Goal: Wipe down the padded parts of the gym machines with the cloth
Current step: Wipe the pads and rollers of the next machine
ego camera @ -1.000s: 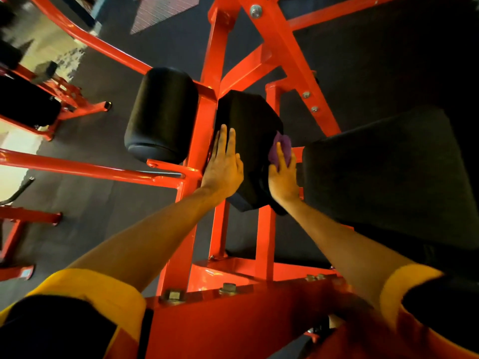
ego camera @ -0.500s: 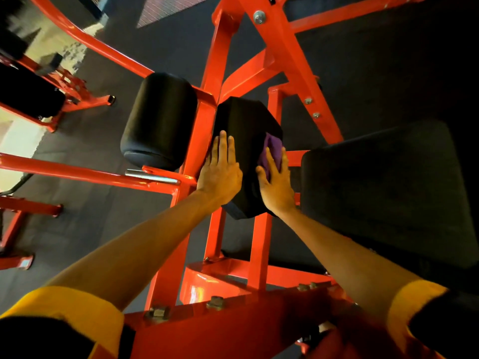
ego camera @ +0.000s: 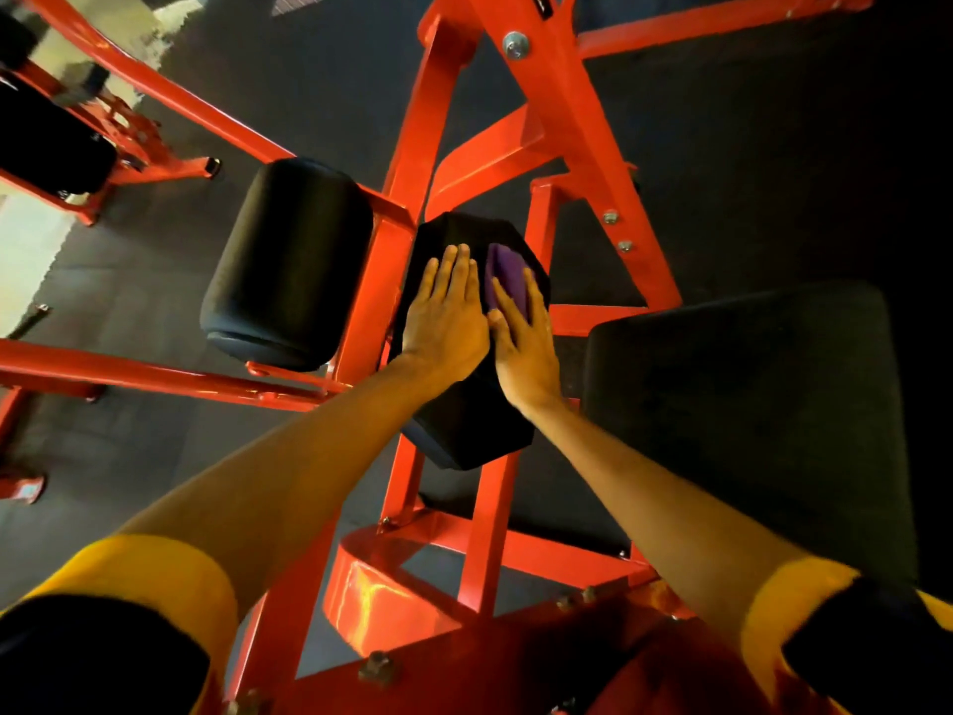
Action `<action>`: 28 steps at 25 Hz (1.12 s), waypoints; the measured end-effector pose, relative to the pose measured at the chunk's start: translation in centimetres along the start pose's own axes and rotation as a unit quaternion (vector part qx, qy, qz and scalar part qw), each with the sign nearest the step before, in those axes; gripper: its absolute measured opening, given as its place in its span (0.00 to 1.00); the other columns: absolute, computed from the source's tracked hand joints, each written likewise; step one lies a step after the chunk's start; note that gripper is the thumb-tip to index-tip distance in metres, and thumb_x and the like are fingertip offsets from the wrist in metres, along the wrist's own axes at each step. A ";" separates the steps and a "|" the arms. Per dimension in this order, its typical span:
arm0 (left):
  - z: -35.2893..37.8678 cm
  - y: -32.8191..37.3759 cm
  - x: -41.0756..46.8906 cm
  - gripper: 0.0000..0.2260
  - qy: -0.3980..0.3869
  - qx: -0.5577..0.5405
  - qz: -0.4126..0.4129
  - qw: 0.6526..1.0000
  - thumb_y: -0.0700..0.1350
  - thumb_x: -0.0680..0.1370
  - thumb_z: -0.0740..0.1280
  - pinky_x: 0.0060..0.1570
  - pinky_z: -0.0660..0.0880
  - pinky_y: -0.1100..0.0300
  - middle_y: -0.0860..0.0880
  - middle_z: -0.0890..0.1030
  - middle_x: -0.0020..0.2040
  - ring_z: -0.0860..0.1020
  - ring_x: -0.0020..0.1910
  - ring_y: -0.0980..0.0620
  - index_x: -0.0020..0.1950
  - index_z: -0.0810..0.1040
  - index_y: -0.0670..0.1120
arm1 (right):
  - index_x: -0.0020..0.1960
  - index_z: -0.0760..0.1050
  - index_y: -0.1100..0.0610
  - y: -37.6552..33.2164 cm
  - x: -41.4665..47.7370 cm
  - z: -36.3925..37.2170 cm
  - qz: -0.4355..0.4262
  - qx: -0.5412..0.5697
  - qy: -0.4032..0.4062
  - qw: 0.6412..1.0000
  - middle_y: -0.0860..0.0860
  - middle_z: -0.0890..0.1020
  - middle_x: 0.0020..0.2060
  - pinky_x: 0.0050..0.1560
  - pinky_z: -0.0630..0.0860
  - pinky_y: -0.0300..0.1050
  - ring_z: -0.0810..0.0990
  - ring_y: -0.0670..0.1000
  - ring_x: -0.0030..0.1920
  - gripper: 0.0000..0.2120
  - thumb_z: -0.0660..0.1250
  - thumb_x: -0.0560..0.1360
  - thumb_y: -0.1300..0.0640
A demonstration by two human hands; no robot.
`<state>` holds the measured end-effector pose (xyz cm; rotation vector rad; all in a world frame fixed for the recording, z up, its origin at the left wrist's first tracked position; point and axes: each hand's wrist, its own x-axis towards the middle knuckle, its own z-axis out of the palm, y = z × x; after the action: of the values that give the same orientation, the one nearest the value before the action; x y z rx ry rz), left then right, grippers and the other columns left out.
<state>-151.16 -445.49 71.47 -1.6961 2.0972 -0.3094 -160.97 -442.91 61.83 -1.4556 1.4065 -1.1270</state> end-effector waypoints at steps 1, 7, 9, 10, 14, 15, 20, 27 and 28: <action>0.0 0.2 0.8 0.31 -0.008 0.013 -0.001 1.000 0.51 0.85 0.51 0.80 0.41 0.46 0.37 0.43 0.82 0.41 0.82 0.41 0.81 0.44 0.35 | 0.80 0.64 0.46 1.4 -1.3 -0.2 0.001 0.015 -0.010 1.000 0.50 0.53 0.83 0.79 0.57 0.47 0.55 0.52 0.82 0.24 0.58 0.85 0.46; 1.2 1.5 1.5 0.32 0.028 0.086 -0.028 0.995 0.54 0.85 0.45 0.80 0.43 0.41 0.35 0.44 0.82 0.42 0.82 0.38 0.81 0.43 0.35 | 0.81 0.63 0.47 3.6 8.0 -1.0 0.176 0.052 0.042 0.982 0.58 0.56 0.81 0.76 0.62 0.56 0.59 0.60 0.80 0.26 0.60 0.84 0.45; 1.3 1.4 1.6 0.32 0.033 0.094 -0.031 0.995 0.54 0.85 0.44 0.80 0.42 0.41 0.35 0.44 0.82 0.43 0.82 0.38 0.81 0.42 0.35 | 0.79 0.66 0.46 1.5 11.2 -0.8 0.157 0.042 0.031 0.986 0.56 0.58 0.81 0.76 0.63 0.54 0.62 0.59 0.79 0.26 0.58 0.83 0.41; 1.3 1.5 1.7 0.31 0.036 0.091 -0.030 0.995 0.53 0.85 0.45 0.80 0.43 0.41 0.35 0.45 0.82 0.43 0.82 0.38 0.81 0.42 0.35 | 0.78 0.68 0.46 0.7 11.6 -0.6 0.115 0.025 0.024 0.993 0.54 0.59 0.81 0.77 0.63 0.53 0.62 0.57 0.79 0.26 0.58 0.82 0.39; 1.5 1.8 1.6 0.31 0.046 0.083 -0.031 0.995 0.52 0.85 0.48 0.80 0.44 0.41 0.35 0.49 0.82 0.46 0.82 0.37 0.81 0.45 0.34 | 0.74 0.74 0.48 1.0 12.0 -0.7 -0.122 -0.092 -0.004 0.988 0.55 0.62 0.80 0.79 0.59 0.51 0.62 0.58 0.79 0.21 0.61 0.83 0.45; 1.6 1.8 1.7 0.31 0.048 0.087 -0.038 0.994 0.53 0.85 0.47 0.80 0.44 0.41 0.35 0.48 0.82 0.46 0.82 0.38 0.81 0.45 0.34 | 0.72 0.76 0.49 1.2 13.3 -0.9 -0.146 -0.093 -0.008 0.985 0.56 0.64 0.79 0.78 0.61 0.53 0.64 0.60 0.77 0.20 0.61 0.83 0.46; 1.8 1.9 1.9 0.32 0.045 0.087 -0.047 0.994 0.54 0.85 0.46 0.80 0.42 0.41 0.36 0.46 0.82 0.44 0.82 0.39 0.81 0.43 0.34 | 0.64 0.80 0.47 1.1 19.3 -0.8 -0.066 -0.137 -0.149 0.977 0.52 0.72 0.71 0.68 0.70 0.54 0.72 0.61 0.69 0.20 0.58 0.81 0.39; 1.3 1.9 1.9 0.32 0.037 0.083 -0.046 0.995 0.54 0.85 0.45 0.80 0.41 0.41 0.35 0.43 0.82 0.42 0.82 0.38 0.81 0.41 0.35 | 0.68 0.79 0.54 4.0 19.0 -3.2 0.222 0.013 -0.201 0.954 0.59 0.79 0.67 0.66 0.68 0.49 0.74 0.59 0.70 0.23 0.54 0.86 0.42; 1.3 1.9 1.9 0.32 0.036 0.084 -0.048 0.995 0.54 0.84 0.45 0.80 0.41 0.41 0.35 0.43 0.82 0.42 0.82 0.38 0.81 0.40 0.35 | 0.70 0.77 0.55 4.9 17.7 -3.4 0.238 0.033 -0.197 0.951 0.60 0.78 0.68 0.68 0.67 0.49 0.73 0.59 0.71 0.23 0.53 0.86 0.44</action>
<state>-152.53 -446.82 69.15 -1.7101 1.9811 -0.5668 -165.94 -460.75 59.28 -1.1264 1.3173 -0.5380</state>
